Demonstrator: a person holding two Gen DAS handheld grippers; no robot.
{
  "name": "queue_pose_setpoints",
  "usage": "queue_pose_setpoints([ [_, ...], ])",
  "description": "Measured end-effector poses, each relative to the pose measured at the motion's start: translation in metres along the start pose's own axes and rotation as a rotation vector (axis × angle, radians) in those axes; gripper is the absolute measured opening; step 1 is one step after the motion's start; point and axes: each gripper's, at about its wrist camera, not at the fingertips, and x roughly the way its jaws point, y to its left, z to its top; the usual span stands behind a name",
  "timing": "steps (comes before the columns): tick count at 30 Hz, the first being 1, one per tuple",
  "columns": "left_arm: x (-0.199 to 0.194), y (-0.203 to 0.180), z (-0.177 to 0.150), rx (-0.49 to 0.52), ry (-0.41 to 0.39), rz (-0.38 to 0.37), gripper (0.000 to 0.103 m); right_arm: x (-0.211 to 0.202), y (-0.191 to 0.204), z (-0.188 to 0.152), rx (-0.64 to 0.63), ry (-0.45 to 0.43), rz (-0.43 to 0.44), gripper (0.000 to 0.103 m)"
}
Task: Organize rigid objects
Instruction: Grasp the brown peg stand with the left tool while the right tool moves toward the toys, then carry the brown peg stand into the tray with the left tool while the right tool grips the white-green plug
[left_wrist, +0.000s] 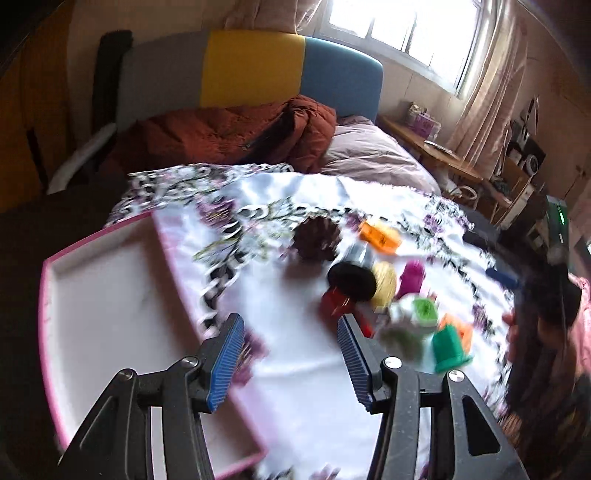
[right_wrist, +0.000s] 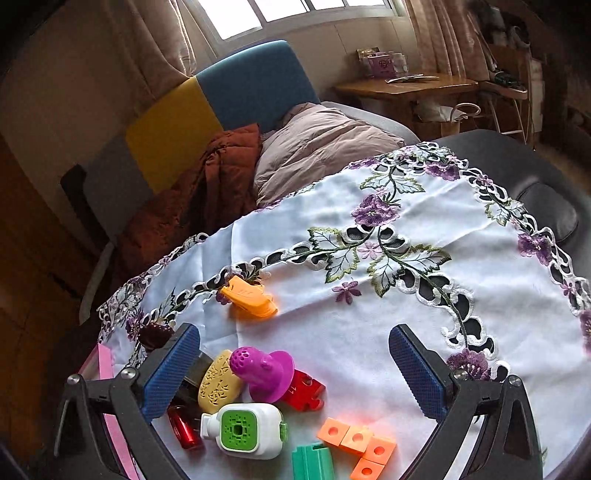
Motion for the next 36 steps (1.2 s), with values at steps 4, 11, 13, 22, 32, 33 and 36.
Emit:
queue_pose_setpoints([
  [4,0.031,-0.003,0.026,-0.051,0.027,-0.046,0.069,-0.002,-0.002,0.001,0.010,-0.010,0.002,0.103],
  [11,0.090,-0.012,0.064,-0.069,0.070,-0.093,0.084,0.001,-0.012,0.004,0.063,0.009,0.013,0.103],
  [13,0.110,-0.011,0.073,-0.079,0.087,-0.091,0.088,0.003,-0.012,0.004,0.064,0.015,0.016,0.103],
  [22,0.170,-0.007,0.087,-0.122,0.165,-0.116,0.091,0.007,-0.016,0.006,0.080,0.025,0.007,0.103],
  [32,0.163,0.005,0.077,-0.148,0.143,-0.150,0.064,0.005,-0.050,0.011,0.243,0.013,-0.024,0.103],
  [33,0.156,0.007,0.078,-0.144,0.129,-0.144,0.064,0.007,-0.050,0.010,0.244,0.025,-0.019,0.103],
  [36,0.128,0.010,0.077,-0.118,0.089,-0.124,0.064,0.015,-0.045,0.008,0.224,0.065,-0.003,0.103],
])
